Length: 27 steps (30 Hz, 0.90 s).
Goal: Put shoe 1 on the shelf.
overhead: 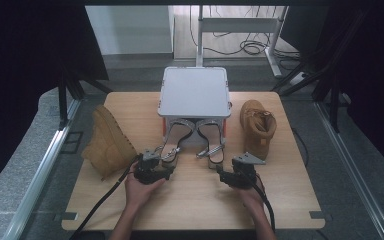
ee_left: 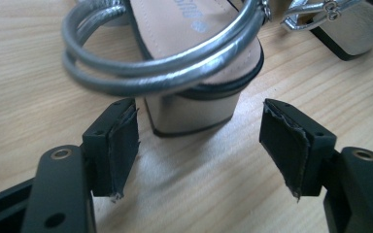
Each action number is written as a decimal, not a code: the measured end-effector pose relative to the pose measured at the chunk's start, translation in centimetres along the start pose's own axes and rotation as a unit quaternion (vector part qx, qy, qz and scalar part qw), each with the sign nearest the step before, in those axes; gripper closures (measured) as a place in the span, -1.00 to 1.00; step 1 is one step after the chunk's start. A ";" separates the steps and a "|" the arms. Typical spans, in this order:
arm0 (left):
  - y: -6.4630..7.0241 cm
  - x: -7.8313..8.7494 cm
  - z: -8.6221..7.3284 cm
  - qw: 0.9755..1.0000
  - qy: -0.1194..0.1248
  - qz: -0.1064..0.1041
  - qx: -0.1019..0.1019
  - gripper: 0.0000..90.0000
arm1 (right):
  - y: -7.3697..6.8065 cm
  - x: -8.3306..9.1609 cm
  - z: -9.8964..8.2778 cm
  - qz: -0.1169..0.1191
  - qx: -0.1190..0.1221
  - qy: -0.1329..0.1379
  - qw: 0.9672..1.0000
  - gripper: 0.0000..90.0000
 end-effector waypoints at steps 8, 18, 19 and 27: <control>-0.1 -1.2 1.0 1.000 0.000 0.007 0.003 -0.32 | -0.5 -0.9 0.1 -0.006 0.018 -0.010 1.000 -0.39; -0.3 -2.2 1.6 1.000 0.004 0.019 0.009 -0.30 | -1.5 -2.7 0.5 -0.018 0.040 -0.019 0.999 -0.46; -0.3 -2.2 1.6 1.000 0.003 0.020 0.009 -0.30 | -1.6 -2.9 0.6 -0.018 0.041 -0.019 0.999 -0.46; -0.4 -2.7 2.0 1.000 -0.003 0.027 0.009 -0.27 | -2.2 -4.7 0.8 -0.027 0.044 -0.028 0.998 -0.43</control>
Point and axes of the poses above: each handheld gripper's, and its own axes: x roughly backward along the jaws, z roughly out of its top, y roughly to its right, the point moved 3 cm from there along -x, roughly forward along the jaws, and after that the axes turned 8 degrees about -z, right-handed, at the moved point
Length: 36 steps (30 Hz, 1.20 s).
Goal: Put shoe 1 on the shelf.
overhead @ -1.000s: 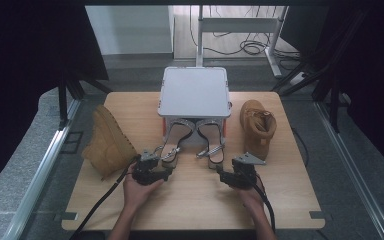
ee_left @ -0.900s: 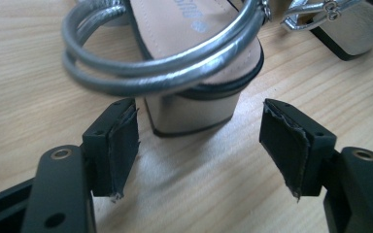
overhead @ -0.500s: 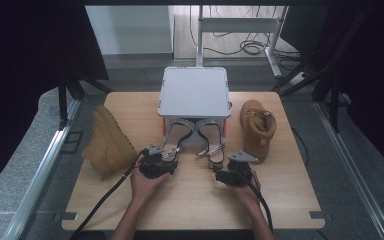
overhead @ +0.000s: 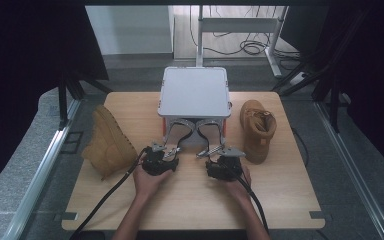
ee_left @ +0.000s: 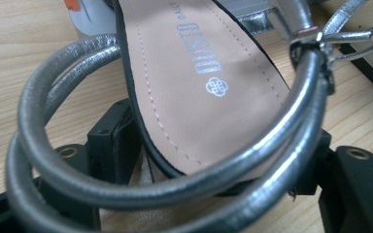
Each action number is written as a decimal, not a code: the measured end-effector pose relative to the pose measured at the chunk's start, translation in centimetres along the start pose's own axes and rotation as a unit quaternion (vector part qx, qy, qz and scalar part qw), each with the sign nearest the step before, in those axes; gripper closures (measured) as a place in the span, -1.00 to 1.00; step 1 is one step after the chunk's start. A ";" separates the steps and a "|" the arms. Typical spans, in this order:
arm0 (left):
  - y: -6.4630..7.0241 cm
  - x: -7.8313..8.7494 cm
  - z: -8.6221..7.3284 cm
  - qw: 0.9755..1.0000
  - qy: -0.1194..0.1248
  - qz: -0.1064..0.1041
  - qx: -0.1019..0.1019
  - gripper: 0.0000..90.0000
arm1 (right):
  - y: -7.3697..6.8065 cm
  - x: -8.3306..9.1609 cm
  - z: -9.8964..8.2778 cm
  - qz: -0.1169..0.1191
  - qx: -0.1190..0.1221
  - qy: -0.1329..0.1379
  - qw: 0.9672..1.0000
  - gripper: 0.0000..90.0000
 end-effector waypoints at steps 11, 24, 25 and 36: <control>0.7 -0.2 0.5 0.997 0.036 0.060 0.010 -0.14 | 0.1 -0.2 0.4 -0.013 -0.010 -0.001 1.000 -0.27; 0.7 -0.3 2.4 0.994 0.068 0.087 0.029 -0.09 | 0.1 -0.2 0.5 -0.014 -0.010 -0.007 1.000 -0.26; 0.7 -0.3 2.5 0.993 0.069 0.088 0.030 -0.09 | 0.1 -0.2 0.5 -0.014 -0.010 -0.007 1.000 -0.26; 0.3 -1.8 3.8 0.988 0.093 0.119 0.040 -0.09 | 0.1 -0.2 0.5 -0.014 -0.011 -0.009 1.000 -0.25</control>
Point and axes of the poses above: each handheld gripper's, and its own axes: x roughly backward along the jaws, z roughly out of its top, y roughly to its right, the point moved 3 cm from there along -x, roughly forward along the jaws, and after that the axes turned 8 degrees about -z, right-handed, at the moved point
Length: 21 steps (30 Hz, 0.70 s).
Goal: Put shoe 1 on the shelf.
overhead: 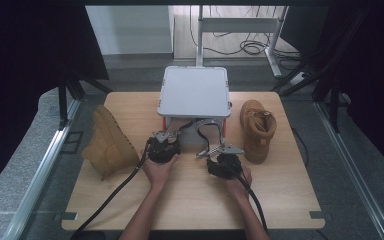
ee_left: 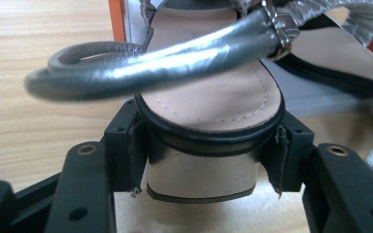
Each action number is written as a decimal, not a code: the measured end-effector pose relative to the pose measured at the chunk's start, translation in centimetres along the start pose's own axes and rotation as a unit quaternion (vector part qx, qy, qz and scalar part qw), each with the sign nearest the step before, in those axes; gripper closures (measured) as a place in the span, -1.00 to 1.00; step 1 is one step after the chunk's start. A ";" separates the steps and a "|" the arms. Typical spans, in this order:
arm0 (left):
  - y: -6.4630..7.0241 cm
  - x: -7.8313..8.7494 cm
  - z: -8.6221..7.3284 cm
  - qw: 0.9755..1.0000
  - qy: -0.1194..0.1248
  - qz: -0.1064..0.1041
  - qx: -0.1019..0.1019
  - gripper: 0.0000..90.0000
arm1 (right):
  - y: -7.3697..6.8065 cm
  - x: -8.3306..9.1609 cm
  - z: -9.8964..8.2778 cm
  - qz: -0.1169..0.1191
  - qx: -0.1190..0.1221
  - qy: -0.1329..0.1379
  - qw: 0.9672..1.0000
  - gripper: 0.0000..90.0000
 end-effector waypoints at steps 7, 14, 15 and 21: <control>0.0 -1.2 0.8 1.000 0.008 0.017 0.003 -0.08 | 0.1 0.0 0.0 0.001 0.001 0.000 1.000 -0.25; -0.2 -2.3 1.3 1.000 0.008 0.028 0.005 -0.08 | 0.2 0.1 -0.1 0.003 0.002 0.000 1.000 -0.25; -0.2 -2.3 1.3 1.000 0.007 0.029 0.004 -0.08 | 0.3 0.1 -0.1 0.003 0.002 0.000 1.000 -0.25; -0.3 -3.0 1.9 0.999 0.007 0.034 0.012 -0.08 | 0.3 0.1 -0.1 0.003 0.002 0.001 1.000 -0.24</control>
Point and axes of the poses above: each handheld gripper's, and its own axes: x roughly backward along the jaws, z roughly out of its top, y roughly to its right, the point moved 3 cm from there along -x, roughly forward along the jaws, and after that the axes turned 8 degrees about -z, right-handed, at the moved point
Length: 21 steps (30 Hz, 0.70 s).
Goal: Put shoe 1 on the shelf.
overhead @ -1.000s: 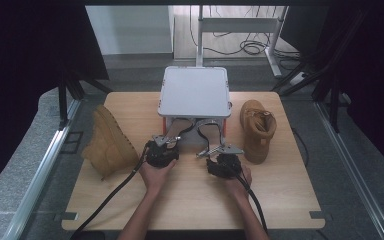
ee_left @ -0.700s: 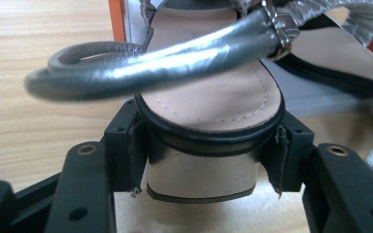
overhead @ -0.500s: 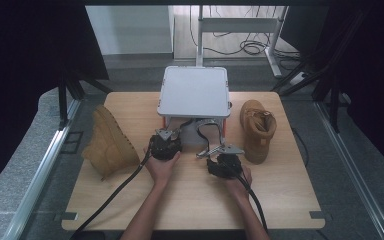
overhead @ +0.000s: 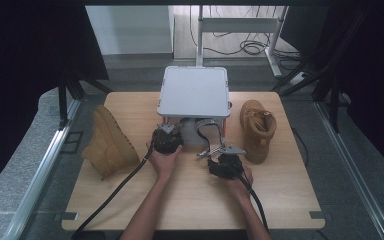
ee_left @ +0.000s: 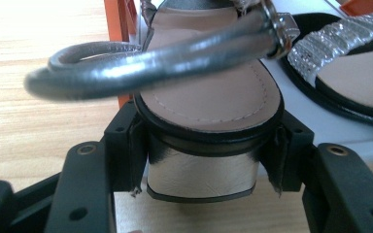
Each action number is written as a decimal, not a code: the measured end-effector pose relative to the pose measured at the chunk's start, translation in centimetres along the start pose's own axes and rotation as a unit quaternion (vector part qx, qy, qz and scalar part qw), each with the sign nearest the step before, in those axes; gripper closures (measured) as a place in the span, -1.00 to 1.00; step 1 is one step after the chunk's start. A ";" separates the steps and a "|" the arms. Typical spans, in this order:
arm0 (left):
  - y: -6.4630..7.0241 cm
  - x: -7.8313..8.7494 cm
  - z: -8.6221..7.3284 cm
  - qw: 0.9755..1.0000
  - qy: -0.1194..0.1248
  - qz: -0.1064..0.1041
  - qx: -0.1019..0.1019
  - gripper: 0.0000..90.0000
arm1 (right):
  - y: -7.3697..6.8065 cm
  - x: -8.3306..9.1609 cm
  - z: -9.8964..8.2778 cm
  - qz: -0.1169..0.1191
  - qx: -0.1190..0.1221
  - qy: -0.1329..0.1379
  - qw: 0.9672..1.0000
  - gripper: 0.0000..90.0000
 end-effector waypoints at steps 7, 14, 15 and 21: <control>0.1 -0.7 -0.4 1.000 -0.013 0.004 -0.002 -0.09 | 0.0 0.1 0.0 -0.001 -0.003 -0.001 1.000 -0.24; 0.0 -0.8 -0.5 1.000 -0.020 -0.001 -0.003 -0.09 | 0.0 0.1 -0.1 -0.001 -0.002 0.000 1.000 -0.24; 0.0 -0.8 -0.5 1.000 -0.021 -0.003 -0.003 -0.09 | 0.0 0.1 -0.1 -0.002 -0.002 0.000 1.000 -0.24; -0.1 -0.8 -0.5 1.000 -0.025 -0.008 -0.006 -0.10 | -0.4 0.1 0.1 -0.012 -0.014 0.003 1.000 -0.23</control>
Point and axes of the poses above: each handheld gripper's, and its own axes: x roughly backward along the jaws, z roughly out of its top, y roughly to its right, the point moved 3 cm from there along -x, roughly forward along the jaws, and after that the axes turned 8 degrees about -z, right-handed, at the moved point
